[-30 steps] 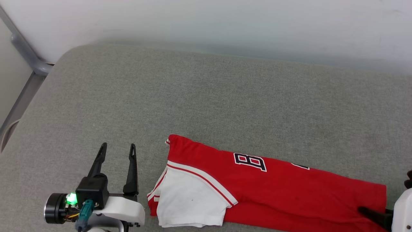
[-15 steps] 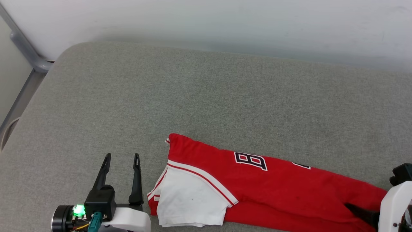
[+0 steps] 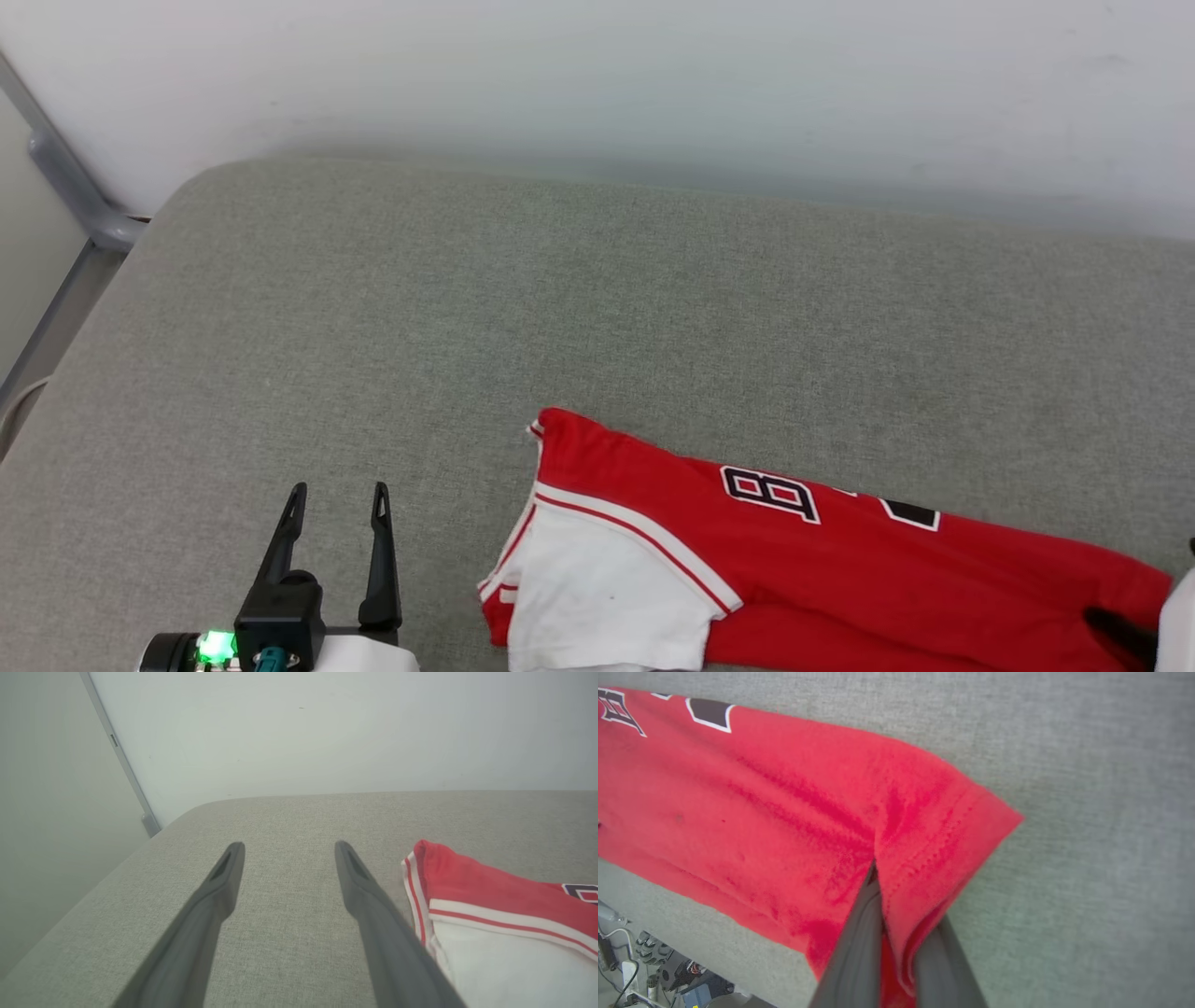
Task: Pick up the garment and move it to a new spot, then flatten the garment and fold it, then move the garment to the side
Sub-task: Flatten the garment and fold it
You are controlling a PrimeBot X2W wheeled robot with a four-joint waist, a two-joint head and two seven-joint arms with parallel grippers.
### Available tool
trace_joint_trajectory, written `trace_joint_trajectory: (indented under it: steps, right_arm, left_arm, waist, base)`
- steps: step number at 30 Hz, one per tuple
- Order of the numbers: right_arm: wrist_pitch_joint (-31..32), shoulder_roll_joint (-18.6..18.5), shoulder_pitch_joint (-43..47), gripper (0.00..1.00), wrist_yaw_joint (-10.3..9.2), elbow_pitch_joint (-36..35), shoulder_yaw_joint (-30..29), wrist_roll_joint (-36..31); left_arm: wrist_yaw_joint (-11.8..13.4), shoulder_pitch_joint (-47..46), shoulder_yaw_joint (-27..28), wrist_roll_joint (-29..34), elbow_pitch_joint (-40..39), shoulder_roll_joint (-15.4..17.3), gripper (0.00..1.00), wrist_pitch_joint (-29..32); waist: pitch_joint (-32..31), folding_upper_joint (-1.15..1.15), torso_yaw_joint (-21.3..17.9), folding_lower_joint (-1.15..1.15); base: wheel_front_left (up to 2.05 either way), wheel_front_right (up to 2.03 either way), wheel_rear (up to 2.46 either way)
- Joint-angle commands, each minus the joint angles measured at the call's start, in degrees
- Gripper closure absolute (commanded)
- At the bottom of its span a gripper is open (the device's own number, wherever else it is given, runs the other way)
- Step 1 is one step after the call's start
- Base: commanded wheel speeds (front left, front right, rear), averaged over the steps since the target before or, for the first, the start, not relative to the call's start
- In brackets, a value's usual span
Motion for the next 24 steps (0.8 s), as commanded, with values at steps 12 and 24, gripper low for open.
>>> trace_joint_trajectory:
  steps: [12, 24]
  right_arm:
    - [-2.8, -5.5, -0.2, 1.0, -0.12, 7.6, -1.5, -2.3]
    - [-1.8, -5.2, 1.4, 1.0, -0.1, -6.2, -2.3, 1.1]
  left_arm:
    - [-2.9, 2.4, 2.1, 2.5, 0.5, -1.3, 0.0, -0.1]
    - [-3.9, 3.3, 3.0, 3.6, 0.5, -1.8, 0.0, -0.1]
  waist:
    - [-3.5, 0.0, -1.5, 0.0]
    - [-4.6, 0.0, -2.6, 0.0]
  base:
    - [0.0, 0.0, 0.0]
    - [0.0, 0.0, 0.0]
